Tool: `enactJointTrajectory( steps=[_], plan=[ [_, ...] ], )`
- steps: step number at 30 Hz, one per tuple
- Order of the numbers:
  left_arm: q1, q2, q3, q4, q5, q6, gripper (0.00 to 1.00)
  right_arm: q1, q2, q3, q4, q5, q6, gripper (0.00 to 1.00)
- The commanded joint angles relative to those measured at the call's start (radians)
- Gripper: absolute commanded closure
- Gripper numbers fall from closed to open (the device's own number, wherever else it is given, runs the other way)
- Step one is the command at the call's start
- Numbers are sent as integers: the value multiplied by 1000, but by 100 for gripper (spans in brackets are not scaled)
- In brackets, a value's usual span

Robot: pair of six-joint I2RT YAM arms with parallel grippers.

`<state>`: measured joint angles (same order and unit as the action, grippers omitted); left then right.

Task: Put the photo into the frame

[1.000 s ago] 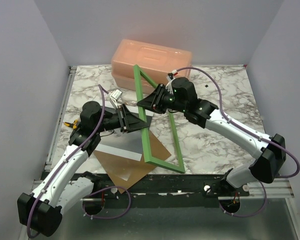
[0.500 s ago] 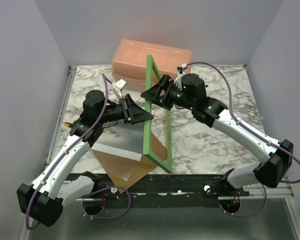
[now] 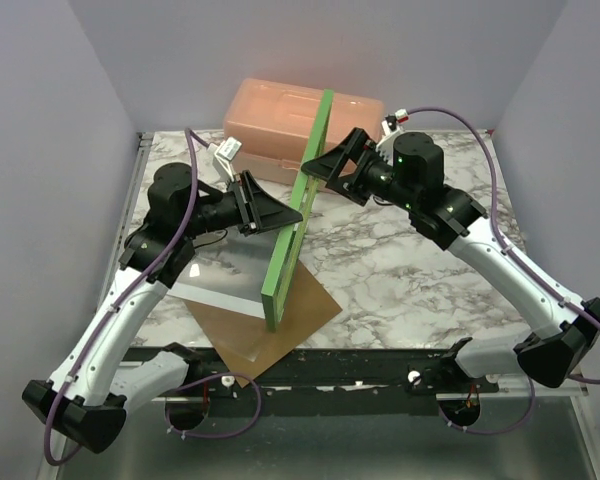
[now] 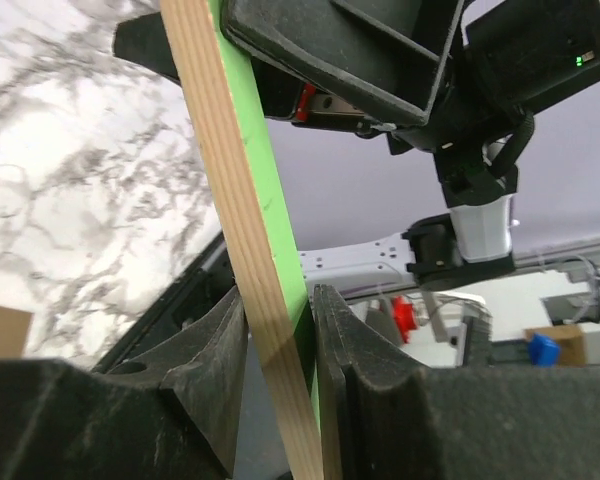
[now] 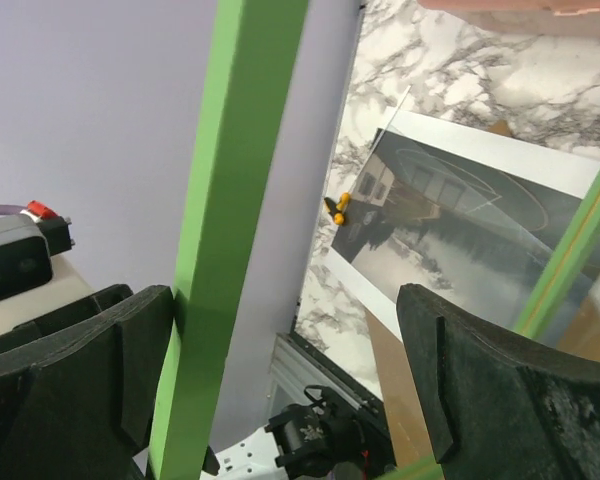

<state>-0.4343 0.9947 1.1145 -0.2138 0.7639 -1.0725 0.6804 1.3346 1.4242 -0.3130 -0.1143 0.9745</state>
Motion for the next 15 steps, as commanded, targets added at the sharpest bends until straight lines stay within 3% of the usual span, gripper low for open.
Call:
enactJointTrajectory(
  steps=[1, 15],
  plan=[
    [-4, 1, 124, -221, -141, 209, 100, -9, 7, 18, -40, -42, -8, 0],
    [-125, 61, 44, -267, -315, 230, 100, -28, 61, -68, -37, -140, 82, 0]
  ],
)
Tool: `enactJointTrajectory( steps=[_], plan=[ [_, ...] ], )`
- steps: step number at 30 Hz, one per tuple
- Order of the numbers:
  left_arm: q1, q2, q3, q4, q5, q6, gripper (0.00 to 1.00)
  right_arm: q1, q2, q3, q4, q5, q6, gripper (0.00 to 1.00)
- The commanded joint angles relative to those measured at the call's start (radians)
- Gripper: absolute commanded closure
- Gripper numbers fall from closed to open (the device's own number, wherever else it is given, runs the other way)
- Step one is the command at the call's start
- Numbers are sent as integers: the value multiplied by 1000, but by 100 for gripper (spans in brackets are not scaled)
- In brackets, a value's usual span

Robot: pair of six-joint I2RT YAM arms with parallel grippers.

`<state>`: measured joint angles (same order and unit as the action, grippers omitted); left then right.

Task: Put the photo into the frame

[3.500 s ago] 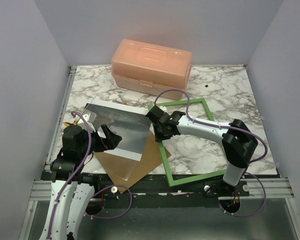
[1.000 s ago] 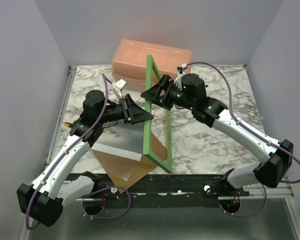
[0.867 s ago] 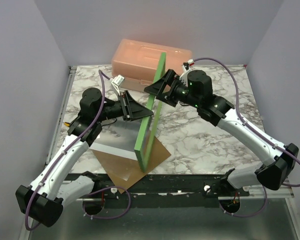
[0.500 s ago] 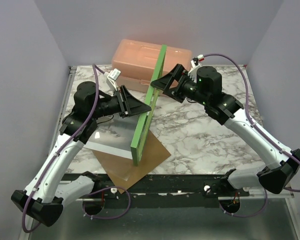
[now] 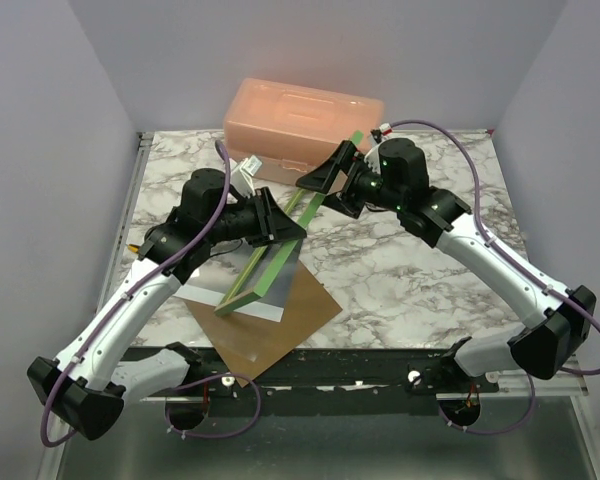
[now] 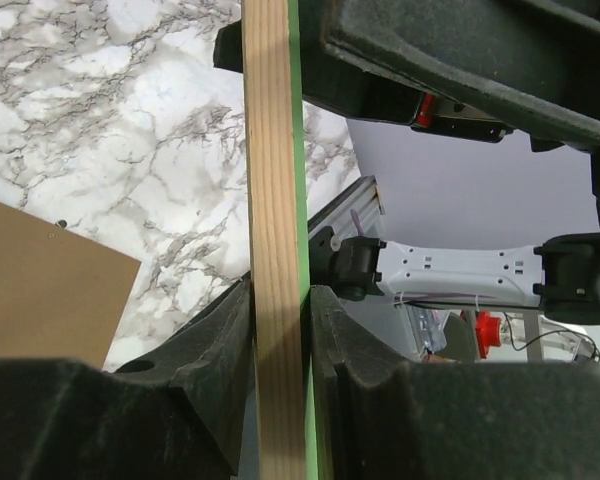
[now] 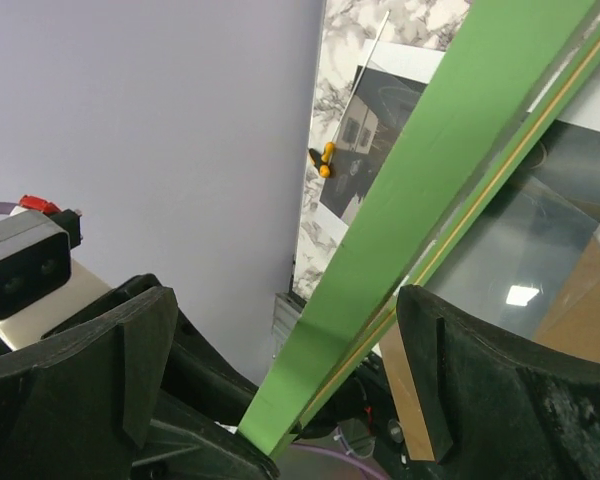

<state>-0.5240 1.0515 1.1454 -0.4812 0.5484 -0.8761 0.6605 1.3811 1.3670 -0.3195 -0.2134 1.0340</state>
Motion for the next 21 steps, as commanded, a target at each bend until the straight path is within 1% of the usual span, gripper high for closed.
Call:
enactJointTrajectory(
  steps=[1, 6, 9, 12, 14, 16, 18, 20, 21],
  plan=[
    [-44, 9, 15, -2, -112, 28, 100, -10, 20, -13, -42, -40, 25, 0],
    [-82, 38, 11, -2, -159, 6, 100, -15, 34, -43, -59, -62, 52, 6],
    [-101, 56, 15, -2, -166, 5, 100, -15, 38, -49, -64, -58, 54, 14],
    [-119, 71, 26, 0, -162, 15, 100, -15, 39, -46, -72, -46, 39, 23],
    [-126, 73, 33, -3, -159, 28, 88, -15, 42, -40, -94, -25, 22, 29],
    [-126, 69, 40, -12, -156, 41, 70, -20, 41, -39, -115, -10, 3, 38],
    [-128, 54, 44, -19, -158, 60, 51, -26, 35, -42, -130, 1, -12, 52],
    [-127, 36, 45, -23, -157, 75, 36, -36, 28, -42, -146, 9, -28, 60],
    [-126, 26, 45, -26, -156, 85, 31, -42, 25, -41, -151, 12, -39, 65]
  ],
)
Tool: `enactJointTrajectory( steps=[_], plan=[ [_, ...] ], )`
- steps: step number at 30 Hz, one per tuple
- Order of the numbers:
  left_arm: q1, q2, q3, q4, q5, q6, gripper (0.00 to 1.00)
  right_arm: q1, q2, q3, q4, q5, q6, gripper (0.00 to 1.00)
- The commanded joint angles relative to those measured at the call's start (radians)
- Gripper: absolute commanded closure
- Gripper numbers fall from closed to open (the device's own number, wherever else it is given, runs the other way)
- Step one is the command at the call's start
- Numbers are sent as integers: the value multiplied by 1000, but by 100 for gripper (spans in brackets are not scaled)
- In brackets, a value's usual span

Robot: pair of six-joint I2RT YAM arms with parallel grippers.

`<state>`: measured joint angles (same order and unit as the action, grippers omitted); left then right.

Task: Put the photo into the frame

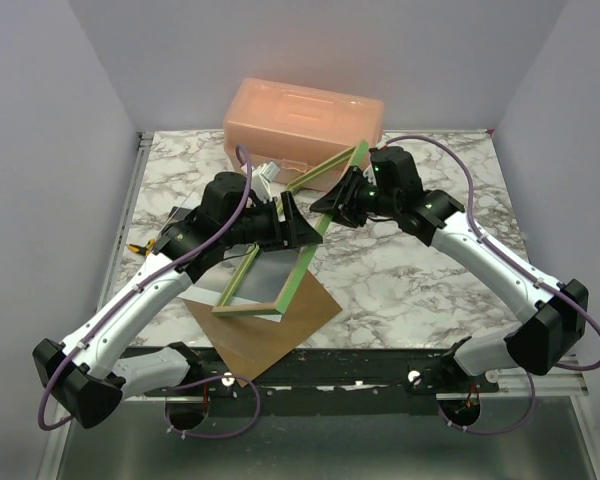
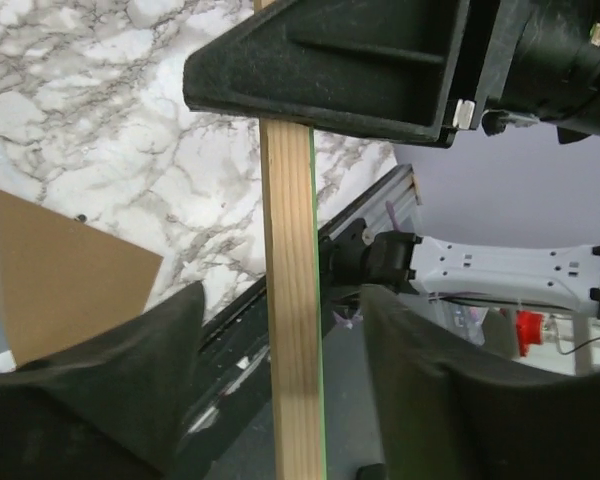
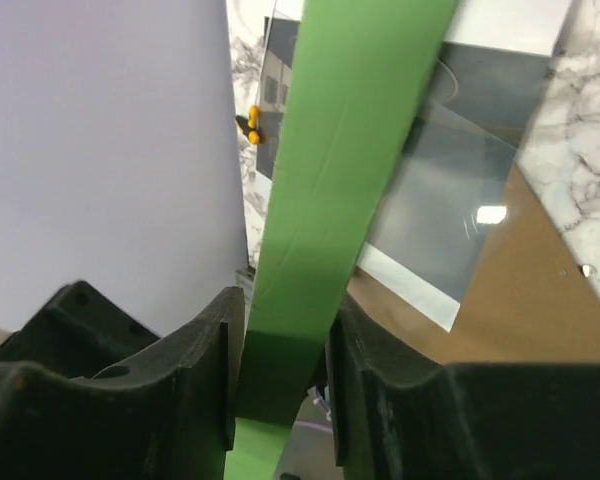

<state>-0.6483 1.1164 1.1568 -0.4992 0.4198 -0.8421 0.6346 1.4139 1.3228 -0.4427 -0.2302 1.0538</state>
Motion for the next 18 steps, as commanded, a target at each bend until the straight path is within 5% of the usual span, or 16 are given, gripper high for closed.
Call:
enactJointTrajectory(
  steps=[1, 4, 13, 18],
  plan=[
    [-1, -46, 36, -11, -27, 59, 26, -20, -8, 6, -36, 31, -67, 70],
    [5, -67, 34, -13, -16, 77, 18, -31, -5, 10, -49, 23, -103, 76],
    [159, -55, -5, -197, -32, 157, 18, -49, 28, 27, -119, -20, -268, 84],
    [223, -38, -58, -296, -177, 268, 18, -58, 27, 11, -166, -19, -362, 88]
  ],
)
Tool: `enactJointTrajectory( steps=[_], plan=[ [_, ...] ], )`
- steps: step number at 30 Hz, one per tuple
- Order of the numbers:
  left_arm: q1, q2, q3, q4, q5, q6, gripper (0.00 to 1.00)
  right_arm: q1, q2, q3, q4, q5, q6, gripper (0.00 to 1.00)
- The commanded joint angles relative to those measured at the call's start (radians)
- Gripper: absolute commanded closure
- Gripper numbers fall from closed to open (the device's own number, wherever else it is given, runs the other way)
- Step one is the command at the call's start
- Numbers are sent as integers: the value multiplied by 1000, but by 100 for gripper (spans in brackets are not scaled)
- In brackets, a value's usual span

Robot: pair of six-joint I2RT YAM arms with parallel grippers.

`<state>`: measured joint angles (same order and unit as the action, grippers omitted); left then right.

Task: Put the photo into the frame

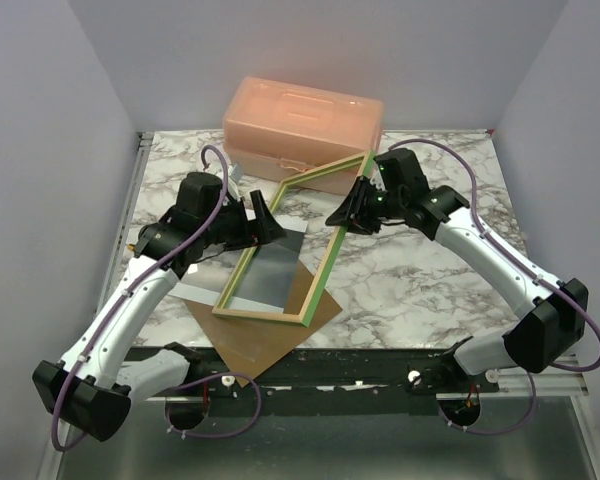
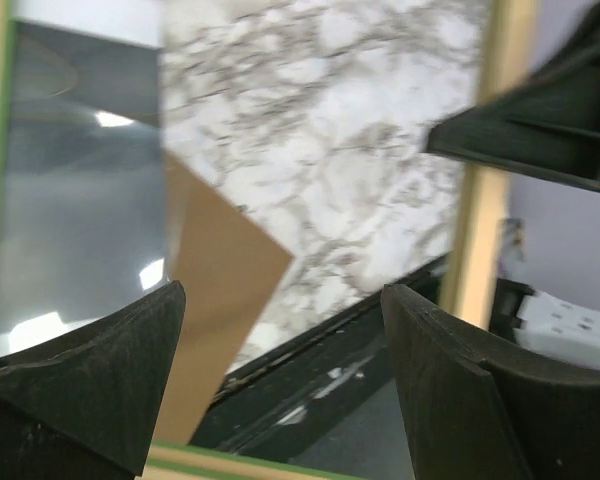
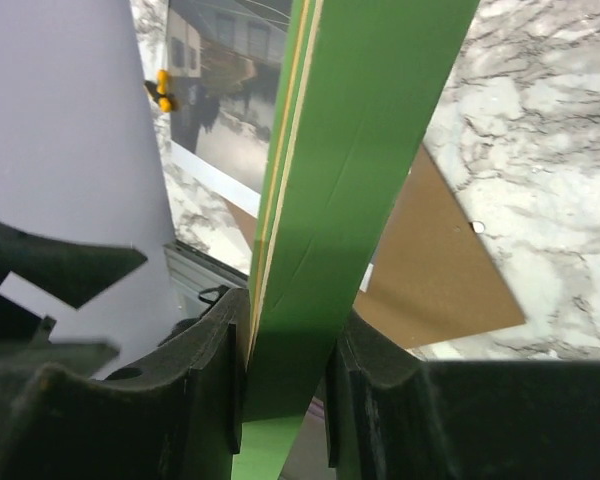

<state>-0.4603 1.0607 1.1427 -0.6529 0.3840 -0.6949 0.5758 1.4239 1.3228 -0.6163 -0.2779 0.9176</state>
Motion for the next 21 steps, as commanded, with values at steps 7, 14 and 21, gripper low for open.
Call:
enactJointTrajectory(
  steps=[7, 14, 21],
  plan=[
    [40, 131, -100, -210, -316, 160, 20, -22, 22, -54, -39, 8, -329, 88],
    [43, 246, -163, -185, -430, 150, 23, -59, 15, -139, -100, 18, -377, 88],
    [65, 369, -168, -192, -515, 157, 27, -93, -2, -194, -173, 57, -364, 86]
  ],
)
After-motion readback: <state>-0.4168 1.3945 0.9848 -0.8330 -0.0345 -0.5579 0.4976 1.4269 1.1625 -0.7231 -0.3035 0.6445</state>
